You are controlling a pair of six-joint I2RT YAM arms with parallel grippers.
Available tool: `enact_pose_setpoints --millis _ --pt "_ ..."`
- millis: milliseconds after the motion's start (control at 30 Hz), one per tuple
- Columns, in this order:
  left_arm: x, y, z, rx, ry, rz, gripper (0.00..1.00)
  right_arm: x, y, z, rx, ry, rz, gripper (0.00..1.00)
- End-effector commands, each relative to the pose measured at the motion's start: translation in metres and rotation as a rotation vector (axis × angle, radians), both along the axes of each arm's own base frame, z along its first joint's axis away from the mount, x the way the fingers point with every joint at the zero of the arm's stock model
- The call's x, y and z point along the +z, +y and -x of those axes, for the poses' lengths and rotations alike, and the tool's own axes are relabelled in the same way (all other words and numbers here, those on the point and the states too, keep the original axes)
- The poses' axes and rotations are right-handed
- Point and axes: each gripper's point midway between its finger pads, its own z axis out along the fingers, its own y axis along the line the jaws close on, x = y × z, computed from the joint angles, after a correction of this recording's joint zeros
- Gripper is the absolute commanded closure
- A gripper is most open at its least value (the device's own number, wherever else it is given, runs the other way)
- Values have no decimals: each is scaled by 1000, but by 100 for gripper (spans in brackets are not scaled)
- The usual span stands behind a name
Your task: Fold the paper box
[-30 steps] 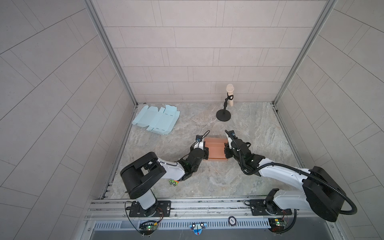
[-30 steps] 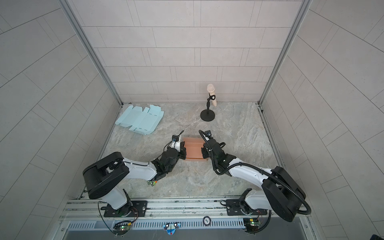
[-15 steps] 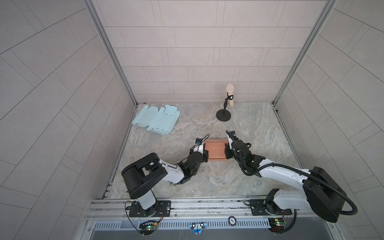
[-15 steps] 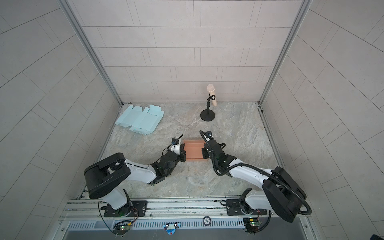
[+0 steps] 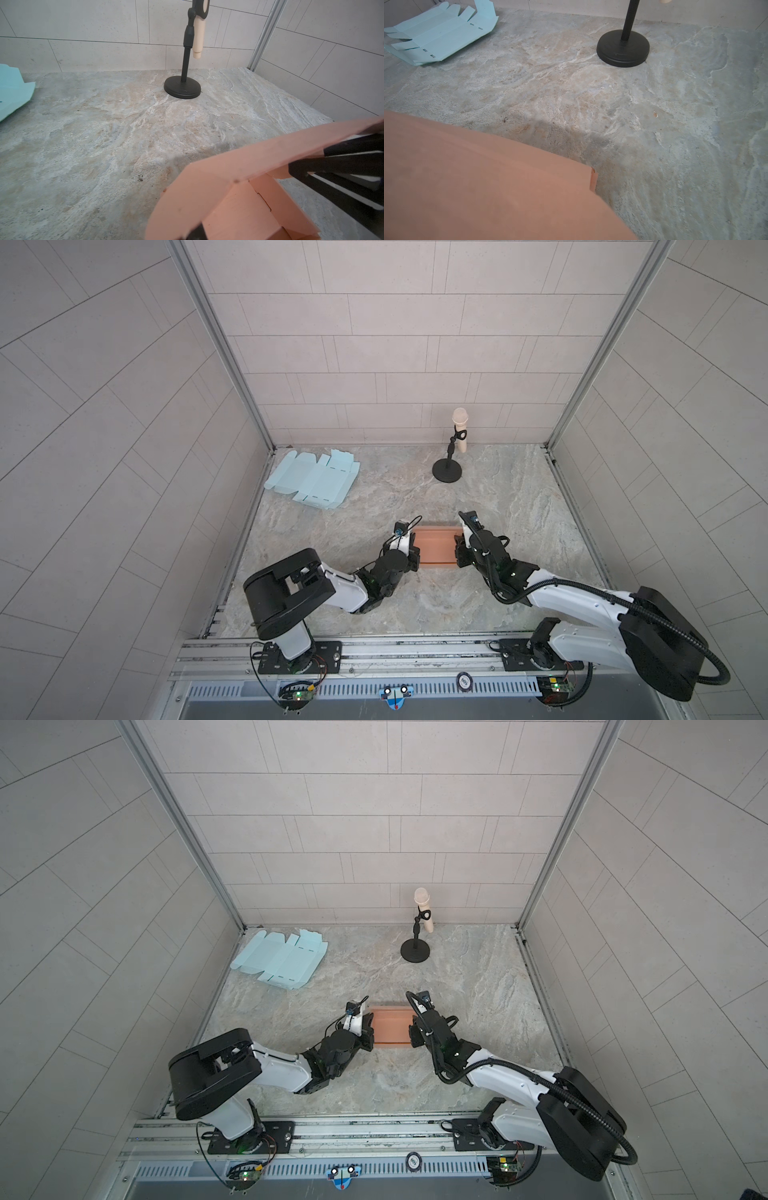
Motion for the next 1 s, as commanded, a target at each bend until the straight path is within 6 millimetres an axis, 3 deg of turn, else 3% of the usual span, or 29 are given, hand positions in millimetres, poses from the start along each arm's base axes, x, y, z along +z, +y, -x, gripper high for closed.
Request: enact_pose_setpoints --millis 0,233,467,700,967 --pt "-32 -11 14 -59 89 -116 96 7 3 2 1 -14 -35 77" --pt "-30 -25 6 -72 66 -137 97 8 -8 5 -50 -40 -52 77" --pt "-12 -42 -6 -81 -9 -152 96 25 -14 0 -80 -91 -56 76" --pt "-15 -58 -18 -86 -25 -200 97 41 -17 -10 -91 -120 -46 75" --pt "-26 -53 -21 -56 -16 -241 97 24 -34 -1 -125 -97 -56 69"
